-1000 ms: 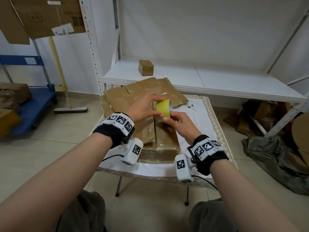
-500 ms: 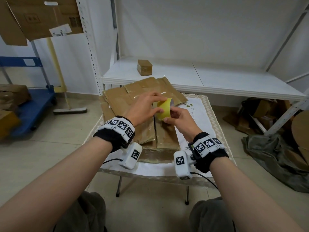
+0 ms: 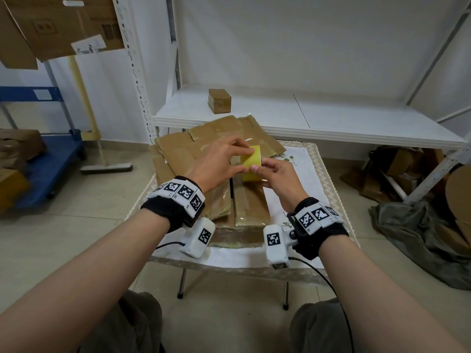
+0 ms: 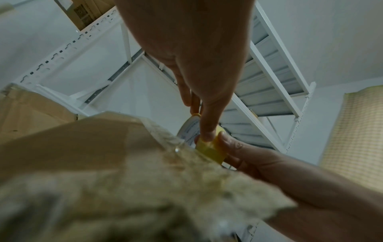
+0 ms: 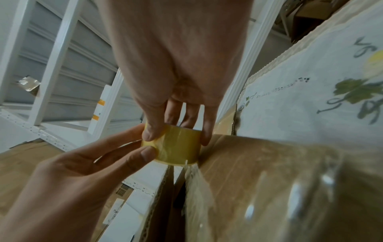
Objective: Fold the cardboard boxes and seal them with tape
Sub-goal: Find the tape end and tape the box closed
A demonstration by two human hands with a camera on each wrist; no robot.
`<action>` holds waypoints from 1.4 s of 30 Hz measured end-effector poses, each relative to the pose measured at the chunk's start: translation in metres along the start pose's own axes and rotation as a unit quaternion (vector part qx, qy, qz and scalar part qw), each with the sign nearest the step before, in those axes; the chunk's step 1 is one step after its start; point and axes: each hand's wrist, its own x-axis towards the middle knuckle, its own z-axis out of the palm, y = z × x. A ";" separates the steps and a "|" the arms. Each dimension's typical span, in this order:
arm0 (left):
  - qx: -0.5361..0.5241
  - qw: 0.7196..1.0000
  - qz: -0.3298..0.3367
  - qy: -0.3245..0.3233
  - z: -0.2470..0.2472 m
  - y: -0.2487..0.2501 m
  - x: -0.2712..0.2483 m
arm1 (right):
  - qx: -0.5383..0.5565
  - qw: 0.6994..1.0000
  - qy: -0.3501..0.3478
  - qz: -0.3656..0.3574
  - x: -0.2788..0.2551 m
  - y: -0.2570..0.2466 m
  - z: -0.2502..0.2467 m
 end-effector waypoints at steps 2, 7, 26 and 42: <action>0.014 1.000 0.009 0.004 0.002 0.002 0.000 | 0.004 1.000 0.009 0.008 0.001 0.000 0.000; 0.023 1.000 0.014 0.011 0.006 0.003 0.000 | 0.006 0.999 0.033 0.018 0.004 0.001 0.000; 0.006 0.972 -0.115 -0.203 -0.010 0.009 0.016 | -0.054 0.998 -0.009 0.012 -0.003 0.003 0.006; -0.010 0.969 -0.108 -0.223 -0.021 0.020 0.017 | -0.045 0.996 -0.067 0.022 -0.012 -0.010 0.007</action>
